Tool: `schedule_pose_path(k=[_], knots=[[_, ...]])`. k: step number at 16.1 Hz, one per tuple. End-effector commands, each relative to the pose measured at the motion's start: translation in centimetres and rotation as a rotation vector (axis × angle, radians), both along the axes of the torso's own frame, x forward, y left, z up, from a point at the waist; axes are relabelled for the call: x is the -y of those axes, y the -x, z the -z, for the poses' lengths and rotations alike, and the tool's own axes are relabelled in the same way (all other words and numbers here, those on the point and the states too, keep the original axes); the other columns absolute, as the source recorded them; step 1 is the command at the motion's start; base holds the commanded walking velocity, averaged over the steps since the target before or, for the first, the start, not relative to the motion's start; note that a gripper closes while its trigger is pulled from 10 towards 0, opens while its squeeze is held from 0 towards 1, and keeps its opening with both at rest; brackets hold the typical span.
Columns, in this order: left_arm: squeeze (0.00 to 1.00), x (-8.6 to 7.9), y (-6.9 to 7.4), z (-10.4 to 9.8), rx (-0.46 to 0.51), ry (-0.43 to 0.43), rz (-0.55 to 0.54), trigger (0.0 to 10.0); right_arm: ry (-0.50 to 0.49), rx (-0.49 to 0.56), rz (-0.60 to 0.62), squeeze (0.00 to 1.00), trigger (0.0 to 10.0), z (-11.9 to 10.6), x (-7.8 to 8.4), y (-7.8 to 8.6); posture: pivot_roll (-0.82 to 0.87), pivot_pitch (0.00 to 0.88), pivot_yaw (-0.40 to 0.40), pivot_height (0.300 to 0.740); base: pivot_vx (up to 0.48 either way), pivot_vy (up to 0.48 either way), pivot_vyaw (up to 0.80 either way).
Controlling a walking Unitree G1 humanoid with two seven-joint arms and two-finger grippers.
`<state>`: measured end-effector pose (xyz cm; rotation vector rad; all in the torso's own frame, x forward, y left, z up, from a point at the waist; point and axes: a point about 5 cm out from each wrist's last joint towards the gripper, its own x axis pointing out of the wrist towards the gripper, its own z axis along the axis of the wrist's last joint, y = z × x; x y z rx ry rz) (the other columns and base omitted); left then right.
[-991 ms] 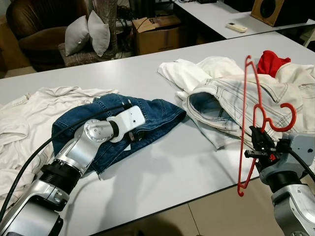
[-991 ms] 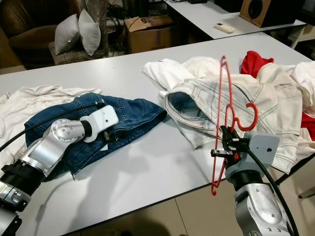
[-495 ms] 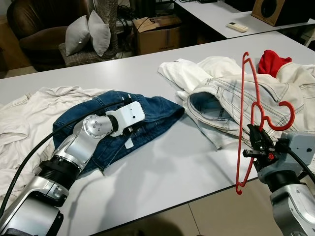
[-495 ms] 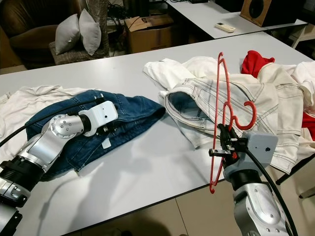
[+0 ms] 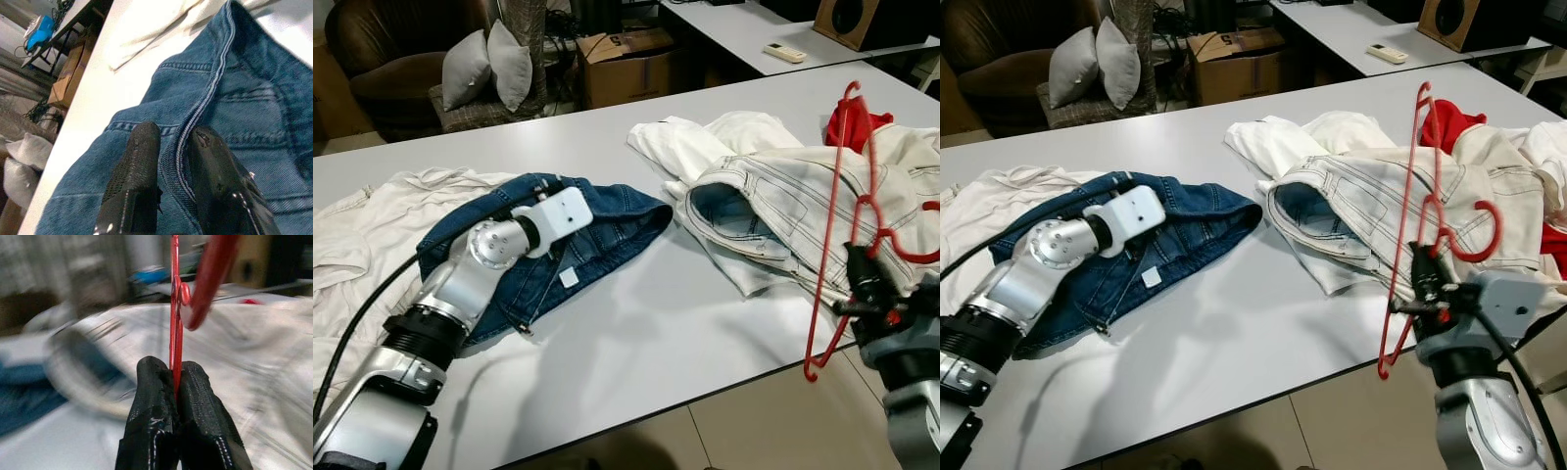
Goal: Hang hanger
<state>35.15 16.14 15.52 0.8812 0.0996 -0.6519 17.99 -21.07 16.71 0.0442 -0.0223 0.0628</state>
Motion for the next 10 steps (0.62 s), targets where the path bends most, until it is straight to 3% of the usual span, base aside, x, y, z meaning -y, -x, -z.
schedule_pose_path(k=[1,3,5,8,10], knots=[[0.0,-0.8,-0.4,-0.8,0.019,-0.01,-0.021,0.0,0.005,0.009,-0.082,0.0,10.0,-0.1,-0.9,0.1,-0.08,0.019,0.078,0.74,0.0,0.0,0.0],[0.0,-0.9,-0.3,-0.9,-0.038,0.049,-0.007,0.0,0.013,-0.049,-0.254,0.0,10.0,0.1,-2.2,0.7,-0.08,0.017,0.083,0.74,0.0,0.0,0.0],[0.0,-0.9,-0.6,-1.5,-0.053,0.174,-0.041,0.0,0.025,-0.111,-0.351,0.0,10.0,0.6,-2.9,1.3,-0.08,0.016,0.086,0.74,0.0,0.0,0.0],[0.0,-1.5,-1.5,-3.8,0.003,0.341,-0.11,0.0,0.076,-0.24,-0.456,0.0,10.0,1.9,-3.7,1.8,-0.06,0.013,0.076,0.74,0.0,0.0,0.0],[0.0,-3.0,-2.2,-7.5,0.114,0.496,-0.174,0.0,0.088,-0.291,-0.539,0.0,10.0,2.5,-4.8,1.7,-0.04,0.009,0.061,0.74,0.0,0.0,0.0]])
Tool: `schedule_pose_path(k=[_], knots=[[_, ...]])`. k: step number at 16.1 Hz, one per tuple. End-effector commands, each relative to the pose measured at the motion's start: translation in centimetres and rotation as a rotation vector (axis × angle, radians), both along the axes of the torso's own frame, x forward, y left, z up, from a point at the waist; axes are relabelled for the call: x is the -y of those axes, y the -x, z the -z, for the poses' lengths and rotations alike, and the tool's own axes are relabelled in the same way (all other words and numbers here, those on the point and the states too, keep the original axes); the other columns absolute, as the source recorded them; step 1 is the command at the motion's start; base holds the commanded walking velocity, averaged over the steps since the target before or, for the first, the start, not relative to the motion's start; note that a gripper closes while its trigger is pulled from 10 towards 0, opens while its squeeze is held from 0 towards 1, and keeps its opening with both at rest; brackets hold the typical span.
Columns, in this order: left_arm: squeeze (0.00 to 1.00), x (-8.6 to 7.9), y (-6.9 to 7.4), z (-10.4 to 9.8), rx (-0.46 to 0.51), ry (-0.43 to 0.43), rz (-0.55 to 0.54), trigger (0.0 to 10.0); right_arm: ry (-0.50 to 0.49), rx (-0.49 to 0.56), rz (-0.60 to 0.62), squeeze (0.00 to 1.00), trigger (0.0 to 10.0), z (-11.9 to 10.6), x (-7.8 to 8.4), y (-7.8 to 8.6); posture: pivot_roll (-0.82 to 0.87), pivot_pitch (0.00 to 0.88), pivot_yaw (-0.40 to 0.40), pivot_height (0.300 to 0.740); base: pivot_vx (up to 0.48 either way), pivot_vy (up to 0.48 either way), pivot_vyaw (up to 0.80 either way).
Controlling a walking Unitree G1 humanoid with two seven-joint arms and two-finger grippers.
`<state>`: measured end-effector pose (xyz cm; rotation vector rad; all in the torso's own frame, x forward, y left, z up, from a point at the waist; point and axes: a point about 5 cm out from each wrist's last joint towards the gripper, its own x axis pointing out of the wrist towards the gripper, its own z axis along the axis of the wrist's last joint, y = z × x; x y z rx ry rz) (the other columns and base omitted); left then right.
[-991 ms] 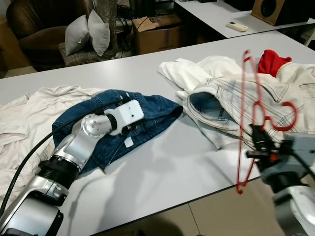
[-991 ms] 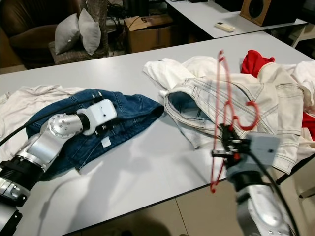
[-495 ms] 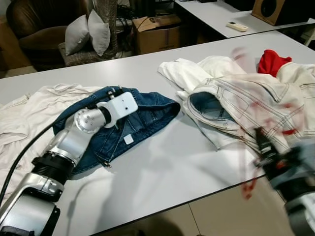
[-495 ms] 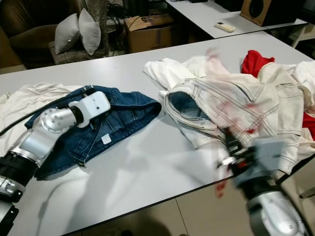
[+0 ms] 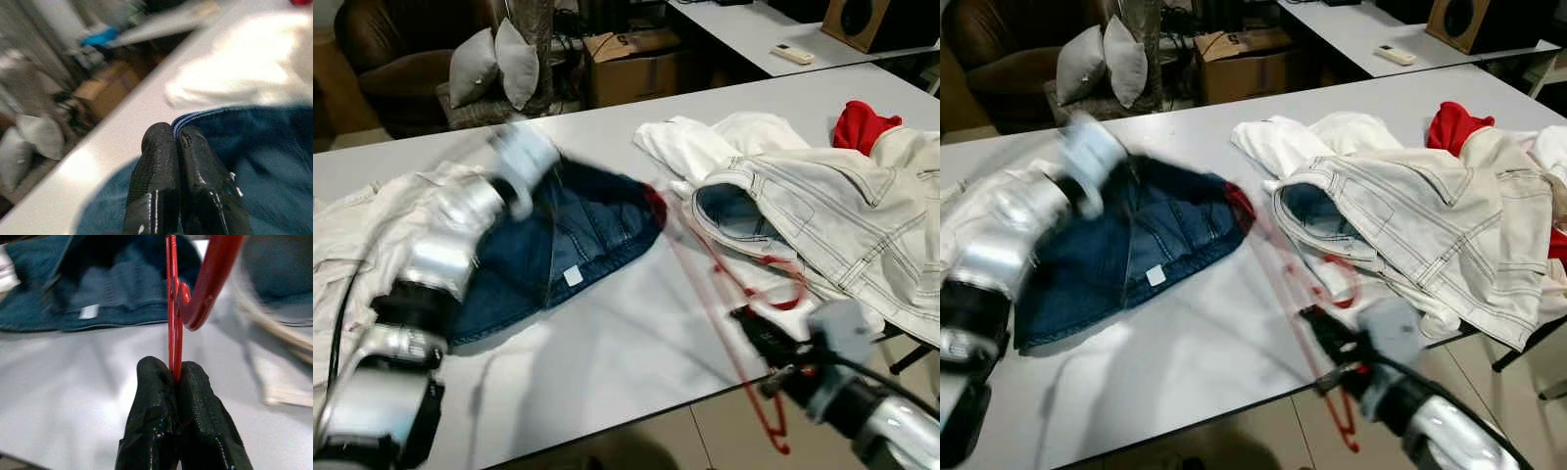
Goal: Hang hanger
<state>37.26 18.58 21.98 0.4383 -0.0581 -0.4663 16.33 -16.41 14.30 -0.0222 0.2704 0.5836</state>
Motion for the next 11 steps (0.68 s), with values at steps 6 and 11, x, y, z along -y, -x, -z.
schedule_pose_path(k=[6,11], knots=[[0.0,-1.6,0.5,-5.7,0.119,0.056,0.033,0.0,0.015,-0.049,-0.06,0.0,10.0,0.6,-1.2,-2.1,0.0,0.0,0.03,0.74,0.0,0.0,0.0],[0.0,-1.2,2.2,-7.3,0.075,-0.037,0.205,0.0,0.013,-0.072,-0.052,0.0,10.0,1.1,-1.7,-8.3,0.05,0.0,0.023,0.74,0.0,0.0,0.0]])
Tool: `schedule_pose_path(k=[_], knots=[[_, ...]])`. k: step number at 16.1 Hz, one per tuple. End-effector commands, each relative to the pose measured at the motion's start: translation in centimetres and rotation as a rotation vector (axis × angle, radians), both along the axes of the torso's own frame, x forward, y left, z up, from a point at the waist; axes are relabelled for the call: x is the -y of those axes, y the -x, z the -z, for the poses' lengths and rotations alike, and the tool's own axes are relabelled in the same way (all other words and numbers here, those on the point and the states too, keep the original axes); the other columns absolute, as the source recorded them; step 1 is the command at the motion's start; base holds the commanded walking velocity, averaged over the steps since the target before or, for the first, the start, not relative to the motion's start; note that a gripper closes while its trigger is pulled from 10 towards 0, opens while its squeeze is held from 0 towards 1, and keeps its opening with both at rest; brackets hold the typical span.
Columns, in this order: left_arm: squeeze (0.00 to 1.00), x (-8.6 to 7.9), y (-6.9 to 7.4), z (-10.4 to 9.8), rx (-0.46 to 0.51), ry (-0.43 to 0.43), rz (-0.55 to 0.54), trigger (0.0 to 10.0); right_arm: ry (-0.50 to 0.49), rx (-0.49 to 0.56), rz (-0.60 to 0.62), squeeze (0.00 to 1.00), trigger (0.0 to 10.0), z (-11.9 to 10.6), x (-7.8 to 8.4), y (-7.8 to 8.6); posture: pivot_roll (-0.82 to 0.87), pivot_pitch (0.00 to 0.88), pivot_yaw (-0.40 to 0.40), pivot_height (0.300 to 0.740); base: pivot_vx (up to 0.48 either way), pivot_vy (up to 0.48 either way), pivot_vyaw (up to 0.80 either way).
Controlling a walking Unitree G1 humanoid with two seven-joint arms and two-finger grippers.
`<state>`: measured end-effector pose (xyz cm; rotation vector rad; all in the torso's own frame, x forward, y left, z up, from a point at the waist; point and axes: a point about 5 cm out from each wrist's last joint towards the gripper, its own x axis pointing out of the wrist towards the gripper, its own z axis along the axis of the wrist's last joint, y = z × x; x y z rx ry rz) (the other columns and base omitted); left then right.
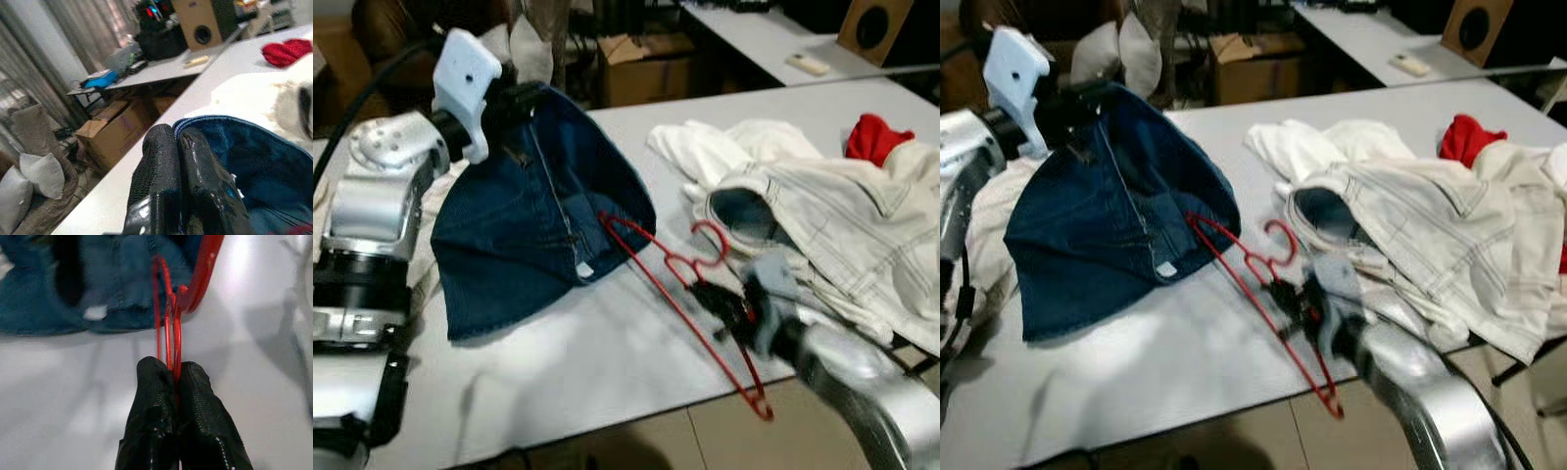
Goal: Hang hanger
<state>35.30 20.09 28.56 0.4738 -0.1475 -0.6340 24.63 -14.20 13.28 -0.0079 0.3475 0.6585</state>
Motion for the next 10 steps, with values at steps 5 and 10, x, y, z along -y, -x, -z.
schedule_pose_path(k=[5,10], knots=[[0.0,-1.9,1.3,-4.5,0.149,0.109,-0.044,0.0,-0.067,0.189,0.201,0.0,10.0,-4.4,2.9,-6.6,0.09,0.0,0.001,0.74,0.0,0.0,0.0],[0.0,-4.8,4.9,-7.3,0.247,0.323,-0.057,0.0,-0.208,0.42,0.199,0.0,10.0,-9.9,2.0,-9.6,0.1,0.0,0.005,0.74,0.0,0.0,0.0]])
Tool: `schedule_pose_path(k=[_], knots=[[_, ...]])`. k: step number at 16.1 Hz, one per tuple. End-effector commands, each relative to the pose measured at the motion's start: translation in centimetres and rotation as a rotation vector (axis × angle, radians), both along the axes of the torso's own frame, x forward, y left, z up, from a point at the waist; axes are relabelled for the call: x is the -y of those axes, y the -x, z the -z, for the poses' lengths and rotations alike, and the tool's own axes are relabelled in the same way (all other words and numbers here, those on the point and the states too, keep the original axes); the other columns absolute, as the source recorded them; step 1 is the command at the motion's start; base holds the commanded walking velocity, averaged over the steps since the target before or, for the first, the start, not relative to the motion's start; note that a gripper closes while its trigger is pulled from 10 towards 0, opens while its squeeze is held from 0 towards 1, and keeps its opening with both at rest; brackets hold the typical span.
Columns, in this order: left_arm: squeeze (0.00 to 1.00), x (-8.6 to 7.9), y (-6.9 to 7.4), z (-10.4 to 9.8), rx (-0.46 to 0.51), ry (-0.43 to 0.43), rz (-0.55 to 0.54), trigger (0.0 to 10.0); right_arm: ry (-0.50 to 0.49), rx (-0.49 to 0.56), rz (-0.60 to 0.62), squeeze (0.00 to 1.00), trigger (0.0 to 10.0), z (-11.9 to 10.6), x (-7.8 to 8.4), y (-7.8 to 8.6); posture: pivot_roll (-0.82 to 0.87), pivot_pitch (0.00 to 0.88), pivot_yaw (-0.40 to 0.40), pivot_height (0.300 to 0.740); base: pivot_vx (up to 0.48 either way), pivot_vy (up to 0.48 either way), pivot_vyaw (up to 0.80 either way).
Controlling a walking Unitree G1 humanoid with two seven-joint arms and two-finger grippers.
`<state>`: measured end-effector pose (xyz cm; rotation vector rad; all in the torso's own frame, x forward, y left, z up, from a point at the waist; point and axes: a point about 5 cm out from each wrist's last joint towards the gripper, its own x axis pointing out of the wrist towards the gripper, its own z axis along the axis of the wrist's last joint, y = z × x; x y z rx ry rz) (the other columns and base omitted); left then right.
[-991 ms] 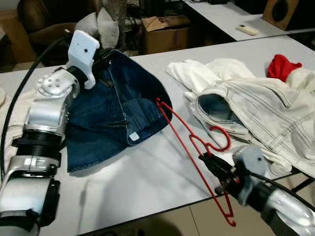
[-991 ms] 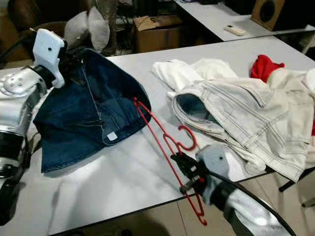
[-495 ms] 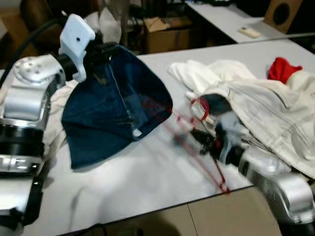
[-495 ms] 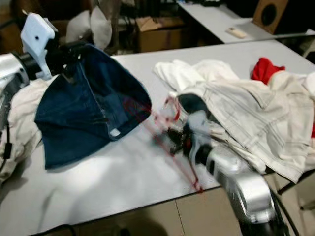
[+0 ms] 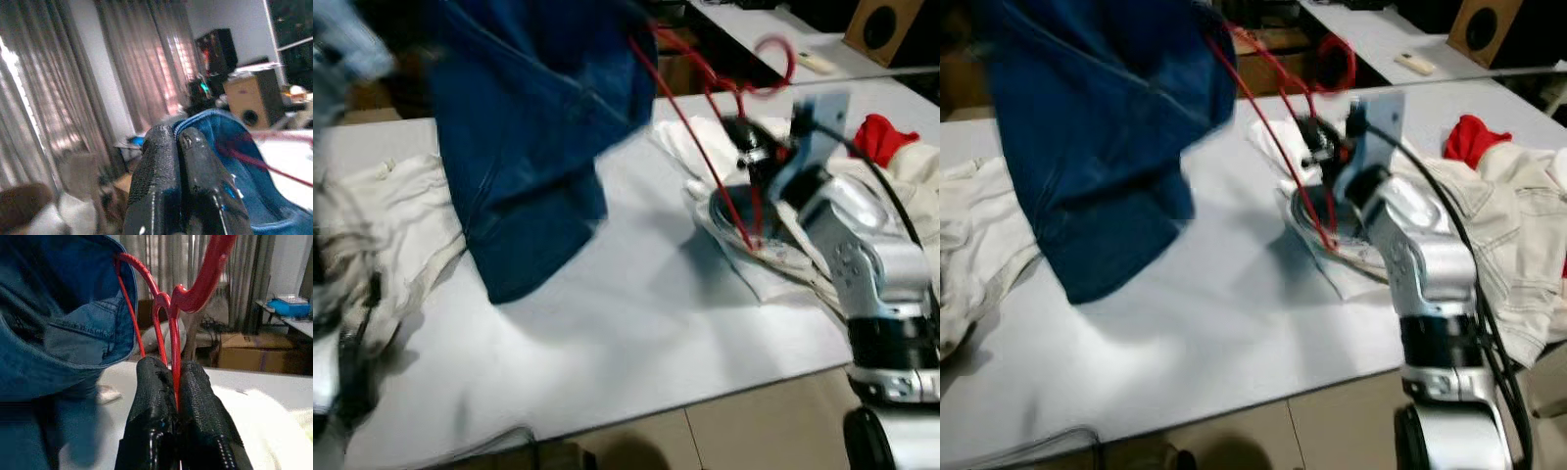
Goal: Hang hanger
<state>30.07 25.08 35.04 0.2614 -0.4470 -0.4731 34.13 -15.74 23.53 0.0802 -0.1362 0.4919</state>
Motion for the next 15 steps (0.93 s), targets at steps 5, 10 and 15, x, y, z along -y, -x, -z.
schedule_pose_path(k=[5,10,15], knots=[[0.0,2.5,4.9,15.7,-0.516,-0.188,-0.03,0.0,-0.035,-0.156,-0.168,0.0,10.0,5.5,-4.0,3.0,0.12,0.019,-0.055,0.74,0.0,0.0,0.0],[1.0,2.6,4.6,14.0,-0.513,-0.217,0.041,10.0,-0.059,-0.188,-0.167,0.0,10.0,6.6,-4.6,4.2,0.1,0.011,-0.023,0.74,0.0,0.0,0.0],[1.0,7.0,2.3,9.9,-0.4,-0.198,0.276,10.0,-0.062,-0.186,-0.16,0.0,10.0,6.8,-4.7,4.8,0.1,0.0,-0.002,0.74,0.0,0.0,0.0]])
